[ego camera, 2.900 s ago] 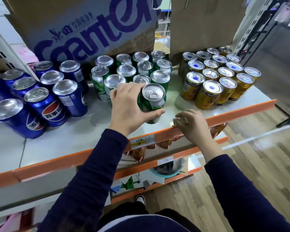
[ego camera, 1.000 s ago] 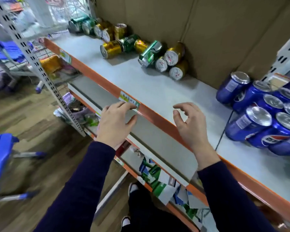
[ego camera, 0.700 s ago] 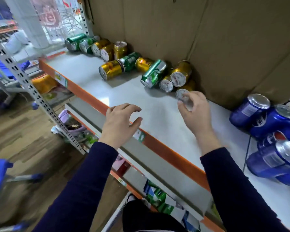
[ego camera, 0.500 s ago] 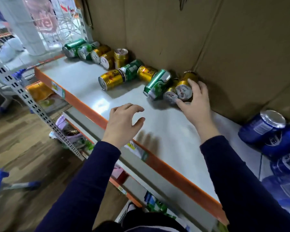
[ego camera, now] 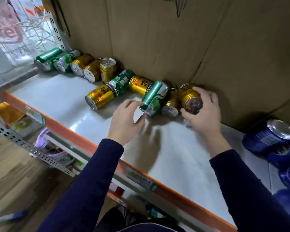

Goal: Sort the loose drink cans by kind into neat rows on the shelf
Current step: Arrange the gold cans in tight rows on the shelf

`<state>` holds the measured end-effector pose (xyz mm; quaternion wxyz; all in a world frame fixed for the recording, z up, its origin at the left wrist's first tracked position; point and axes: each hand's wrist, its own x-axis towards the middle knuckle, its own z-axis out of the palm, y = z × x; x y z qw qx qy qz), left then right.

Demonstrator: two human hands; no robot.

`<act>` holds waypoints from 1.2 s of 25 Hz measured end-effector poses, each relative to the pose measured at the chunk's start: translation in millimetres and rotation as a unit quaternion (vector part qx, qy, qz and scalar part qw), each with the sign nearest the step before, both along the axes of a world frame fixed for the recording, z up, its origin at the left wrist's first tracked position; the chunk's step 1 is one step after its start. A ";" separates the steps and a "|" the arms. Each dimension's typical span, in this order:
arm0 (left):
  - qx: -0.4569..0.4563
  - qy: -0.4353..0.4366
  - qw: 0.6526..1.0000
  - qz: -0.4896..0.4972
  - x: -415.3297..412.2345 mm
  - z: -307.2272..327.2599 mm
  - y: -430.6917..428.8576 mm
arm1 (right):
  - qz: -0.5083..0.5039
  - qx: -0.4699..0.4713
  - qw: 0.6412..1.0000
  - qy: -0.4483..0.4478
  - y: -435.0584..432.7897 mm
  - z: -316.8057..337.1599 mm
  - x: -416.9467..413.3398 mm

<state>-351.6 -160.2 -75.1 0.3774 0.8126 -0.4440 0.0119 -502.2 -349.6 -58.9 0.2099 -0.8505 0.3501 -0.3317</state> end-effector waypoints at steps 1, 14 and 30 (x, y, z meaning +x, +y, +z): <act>0.002 -0.002 1.000 -0.008 6.7 0.4 -6.9 | -0.015 0.017 1.000 -0.018 3.7 5.0 -3.6; 0.096 0.144 0.982 -0.075 47.5 1.3 -80.1 | -0.041 0.149 0.985 0.079 63.1 -6.8 -26.2; -0.099 0.233 0.939 -0.232 1.6 -8.4 -22.9 | -0.178 0.155 0.966 -0.101 114.5 -2.5 -69.3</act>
